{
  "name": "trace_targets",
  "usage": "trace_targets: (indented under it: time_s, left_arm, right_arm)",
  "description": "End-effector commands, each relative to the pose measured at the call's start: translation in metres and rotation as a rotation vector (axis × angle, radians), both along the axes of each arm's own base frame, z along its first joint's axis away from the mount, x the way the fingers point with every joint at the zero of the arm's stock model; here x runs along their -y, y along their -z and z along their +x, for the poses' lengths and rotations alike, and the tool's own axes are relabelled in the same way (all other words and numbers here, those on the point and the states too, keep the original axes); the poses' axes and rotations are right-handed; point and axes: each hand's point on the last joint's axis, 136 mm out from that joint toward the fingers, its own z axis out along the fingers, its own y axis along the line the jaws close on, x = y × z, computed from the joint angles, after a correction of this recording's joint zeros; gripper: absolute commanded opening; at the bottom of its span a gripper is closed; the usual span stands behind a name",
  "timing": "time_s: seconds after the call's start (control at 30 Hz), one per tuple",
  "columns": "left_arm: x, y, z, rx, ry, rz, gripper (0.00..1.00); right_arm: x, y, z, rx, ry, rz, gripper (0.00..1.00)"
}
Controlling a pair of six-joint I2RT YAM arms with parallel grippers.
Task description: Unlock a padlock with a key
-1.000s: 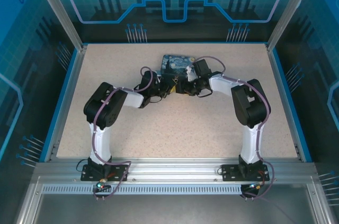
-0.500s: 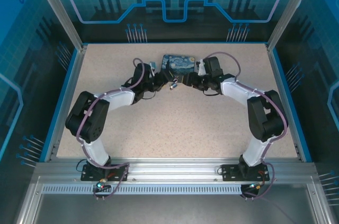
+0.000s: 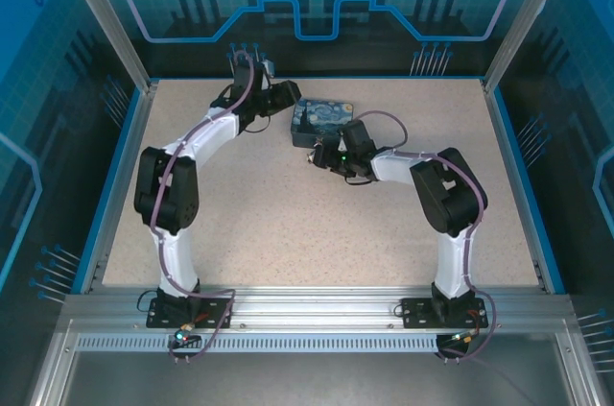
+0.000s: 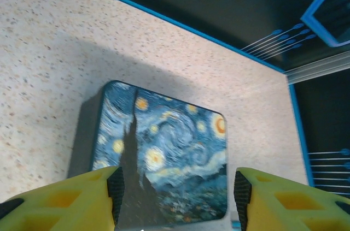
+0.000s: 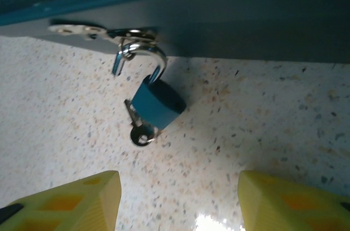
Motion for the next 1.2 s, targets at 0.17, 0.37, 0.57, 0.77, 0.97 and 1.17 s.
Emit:
trace_targets:
  time_s: [0.17, 0.37, 0.57, 0.77, 0.97, 1.17]
  left_arm:
    - [-0.007, 0.042, 0.008, -0.096, 0.077, 0.142, 0.59]
    - [0.0, 0.058, 0.016, -0.13, 0.107, 0.133, 0.59]
    - [0.003, 0.065, 0.021, -0.141, 0.12, 0.128, 0.59]
    - [0.004, 0.073, 0.021, -0.154, 0.122, 0.126, 0.59]
    - [0.005, 0.072, 0.021, -0.154, 0.119, 0.117, 0.59]
    - [0.011, 0.073, 0.019, -0.153, 0.133, 0.116, 0.6]
  right_arm:
    - [-0.02, -0.004, 0.031, 0.105, 0.06, -0.039, 0.59]
    - [-0.026, 0.01, 0.037, 0.092, 0.056, -0.057, 0.58]
    - [-0.03, 0.019, 0.039, 0.093, 0.049, -0.038, 0.55]
    - [-0.031, 0.017, 0.038, 0.112, 0.055, -0.004, 0.39]
    - [-0.03, 0.019, 0.036, 0.104, 0.052, 0.004, 0.34]
    - [-0.028, 0.024, 0.034, 0.09, 0.056, 0.008, 0.21]
